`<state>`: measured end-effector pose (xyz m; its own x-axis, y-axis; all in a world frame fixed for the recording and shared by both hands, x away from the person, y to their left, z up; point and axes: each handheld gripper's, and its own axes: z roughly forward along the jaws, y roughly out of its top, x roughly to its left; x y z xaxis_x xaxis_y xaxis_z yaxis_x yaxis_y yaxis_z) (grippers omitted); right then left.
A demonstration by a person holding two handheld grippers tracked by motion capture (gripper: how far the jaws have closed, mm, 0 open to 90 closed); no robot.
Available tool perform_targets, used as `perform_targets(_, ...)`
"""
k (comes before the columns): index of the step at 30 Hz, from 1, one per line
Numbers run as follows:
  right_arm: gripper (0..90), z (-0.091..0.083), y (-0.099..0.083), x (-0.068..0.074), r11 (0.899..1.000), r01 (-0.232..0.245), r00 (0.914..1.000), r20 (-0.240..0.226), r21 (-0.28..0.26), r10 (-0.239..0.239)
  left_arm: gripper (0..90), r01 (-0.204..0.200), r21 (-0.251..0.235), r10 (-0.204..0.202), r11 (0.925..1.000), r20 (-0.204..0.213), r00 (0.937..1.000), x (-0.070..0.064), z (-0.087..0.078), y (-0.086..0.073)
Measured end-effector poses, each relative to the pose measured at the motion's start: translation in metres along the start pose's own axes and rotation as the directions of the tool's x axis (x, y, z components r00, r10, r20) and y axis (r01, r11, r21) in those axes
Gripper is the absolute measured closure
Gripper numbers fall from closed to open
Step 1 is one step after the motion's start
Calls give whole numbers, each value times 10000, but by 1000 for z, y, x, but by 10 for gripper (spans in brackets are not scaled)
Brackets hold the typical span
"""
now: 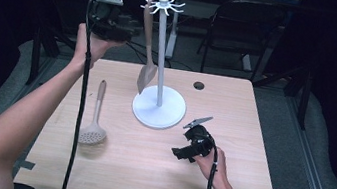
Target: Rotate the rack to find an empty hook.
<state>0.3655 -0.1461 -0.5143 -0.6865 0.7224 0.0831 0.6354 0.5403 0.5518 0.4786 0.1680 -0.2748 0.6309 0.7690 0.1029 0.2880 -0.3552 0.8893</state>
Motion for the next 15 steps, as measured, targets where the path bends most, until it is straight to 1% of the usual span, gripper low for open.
perform_targets(4,133,1,0,0,10000,-10,10000,24,-5,10,306,133,425,-126,9990,-161,9998,3,4,-12)
perform_targets(6,133,0,0,0,10000,82,9999,63,49,-82,242,199,659,-188,9976,-184,9997,5,7,-19)
perform_targets(8,133,1,0,0,10000,37,10000,21,-12,-37,198,273,787,-251,9965,-288,9993,7,10,-27)
perform_targets(9,133,1,0,-1,10000,43,10000,5,7,-43,186,266,884,-238,9957,-327,9992,7,11,-30)
perform_targets(11,133,1,0,0,10000,-1,10000,-41,-18,1,156,371,1083,-340,9934,-307,9990,9,14,-38)
perform_targets(15,133,1,0,0,10000,3,10000,19,-23,-3,137,465,1437,-391,9885,-536,9978,12,18,-56)
